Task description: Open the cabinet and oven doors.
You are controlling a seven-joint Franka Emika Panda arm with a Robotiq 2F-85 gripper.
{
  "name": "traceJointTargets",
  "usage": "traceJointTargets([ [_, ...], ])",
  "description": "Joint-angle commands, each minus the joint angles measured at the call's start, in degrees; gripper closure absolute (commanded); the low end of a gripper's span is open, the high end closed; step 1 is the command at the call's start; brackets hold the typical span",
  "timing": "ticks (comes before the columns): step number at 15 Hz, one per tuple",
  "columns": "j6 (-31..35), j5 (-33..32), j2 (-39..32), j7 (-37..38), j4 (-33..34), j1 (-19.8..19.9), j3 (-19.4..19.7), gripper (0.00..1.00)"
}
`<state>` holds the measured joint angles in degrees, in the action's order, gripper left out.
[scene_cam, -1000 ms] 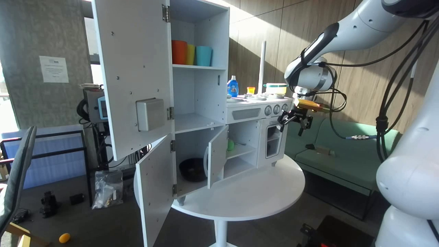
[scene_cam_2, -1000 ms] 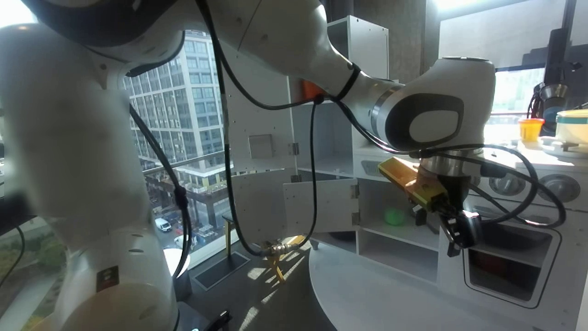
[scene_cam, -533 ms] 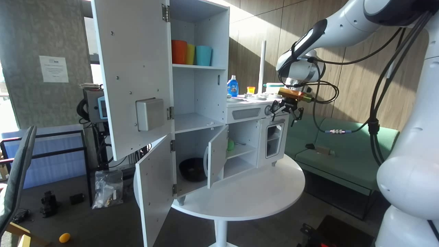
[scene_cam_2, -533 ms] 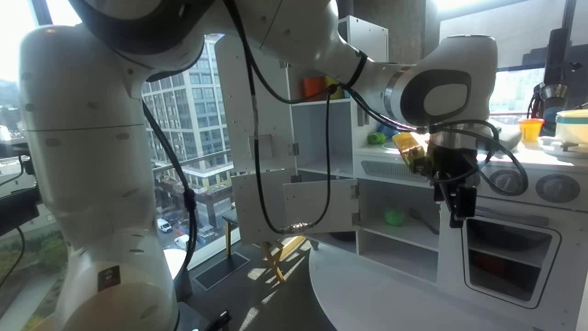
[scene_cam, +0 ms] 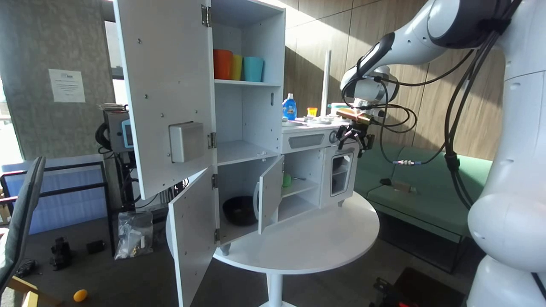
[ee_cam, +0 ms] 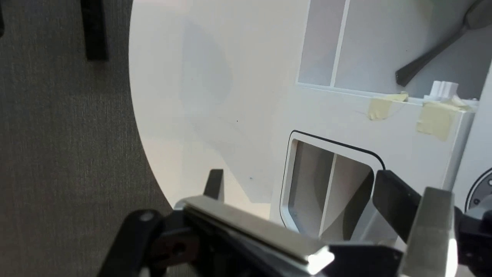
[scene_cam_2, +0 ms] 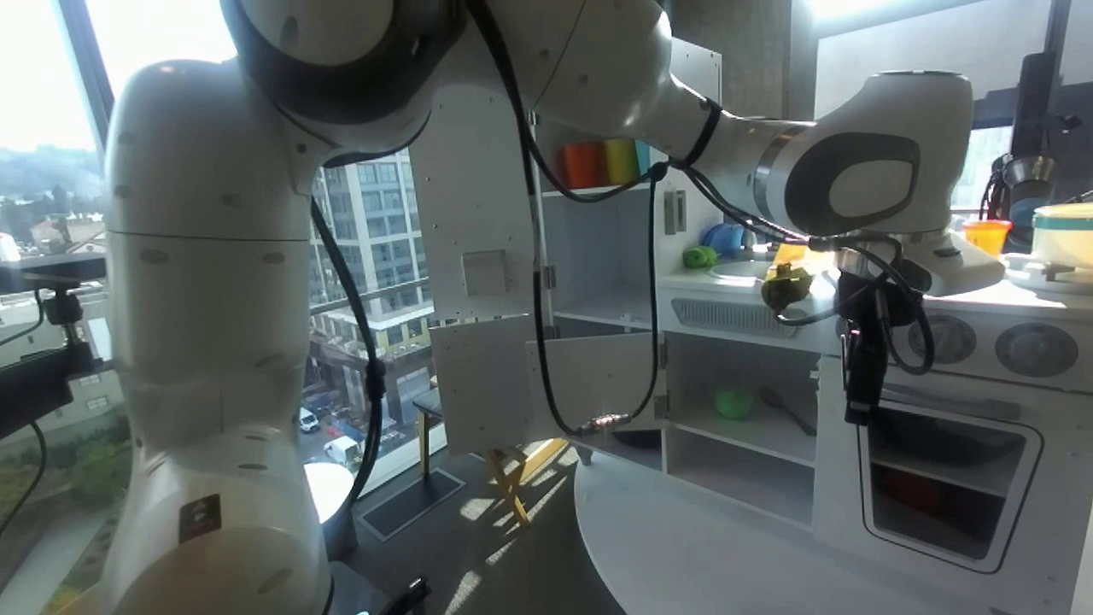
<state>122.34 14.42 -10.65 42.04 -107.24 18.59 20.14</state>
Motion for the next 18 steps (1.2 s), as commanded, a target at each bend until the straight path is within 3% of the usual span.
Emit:
traceJointTargets([
  [1,-2.12,3.4,-2.91,8.65,5.0,0.9,0.56,0.0],
  [5,0.79,8.34,-3.69,17.13,4.59,1.32,0.09,0.0],
  [7,6.81,10.51,-2.52,14.99,1.12,1.26,-0.47,0.0],
  [8,1.59,7.56,-2.84,14.93,2.29,1.44,0.13,0.0],
  [14,4.17,8.7,-2.79,14.86,0.87,1.52,0.02,0.0],
  [18,9.52,16.4,-1.99,13.03,-1.9,2.32,-0.94,0.0],
])
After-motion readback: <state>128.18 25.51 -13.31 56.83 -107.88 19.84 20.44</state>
